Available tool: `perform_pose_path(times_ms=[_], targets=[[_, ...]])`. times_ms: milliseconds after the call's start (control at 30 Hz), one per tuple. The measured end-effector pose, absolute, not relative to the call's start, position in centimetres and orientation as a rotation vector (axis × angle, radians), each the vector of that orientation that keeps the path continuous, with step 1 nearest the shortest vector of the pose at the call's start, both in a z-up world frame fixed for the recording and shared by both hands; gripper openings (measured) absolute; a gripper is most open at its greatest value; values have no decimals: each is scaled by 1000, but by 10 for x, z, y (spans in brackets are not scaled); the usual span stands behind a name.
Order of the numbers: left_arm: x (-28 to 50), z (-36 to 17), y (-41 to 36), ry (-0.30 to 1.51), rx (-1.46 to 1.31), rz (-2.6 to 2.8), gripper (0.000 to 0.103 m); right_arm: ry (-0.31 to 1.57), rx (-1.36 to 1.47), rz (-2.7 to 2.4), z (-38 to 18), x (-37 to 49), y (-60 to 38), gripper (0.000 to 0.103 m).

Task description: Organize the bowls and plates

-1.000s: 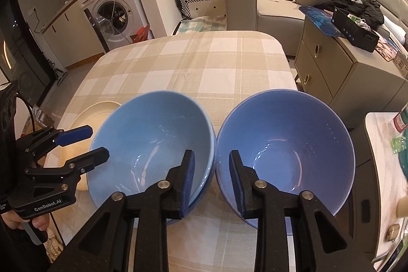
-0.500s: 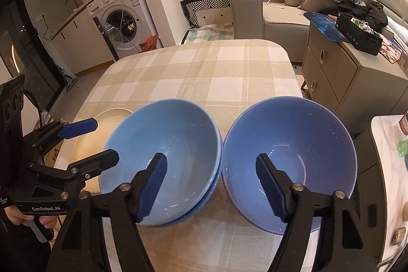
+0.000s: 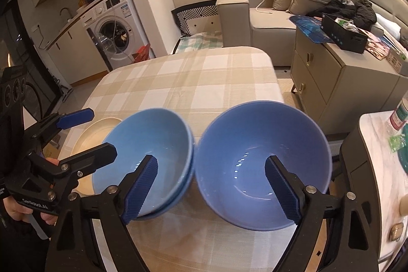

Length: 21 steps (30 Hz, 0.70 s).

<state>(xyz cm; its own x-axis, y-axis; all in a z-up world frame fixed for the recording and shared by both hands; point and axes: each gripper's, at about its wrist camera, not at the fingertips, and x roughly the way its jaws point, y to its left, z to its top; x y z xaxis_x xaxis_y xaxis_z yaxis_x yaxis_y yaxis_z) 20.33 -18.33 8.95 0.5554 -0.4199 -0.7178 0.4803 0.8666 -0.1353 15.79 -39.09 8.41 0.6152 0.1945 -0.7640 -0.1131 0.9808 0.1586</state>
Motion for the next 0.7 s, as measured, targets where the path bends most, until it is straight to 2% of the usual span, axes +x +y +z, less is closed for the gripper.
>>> perform_pose_path(times_ms=[700], targets=[[247, 76, -260, 886, 144, -583, 102, 929, 232, 18, 62, 163, -482, 89]])
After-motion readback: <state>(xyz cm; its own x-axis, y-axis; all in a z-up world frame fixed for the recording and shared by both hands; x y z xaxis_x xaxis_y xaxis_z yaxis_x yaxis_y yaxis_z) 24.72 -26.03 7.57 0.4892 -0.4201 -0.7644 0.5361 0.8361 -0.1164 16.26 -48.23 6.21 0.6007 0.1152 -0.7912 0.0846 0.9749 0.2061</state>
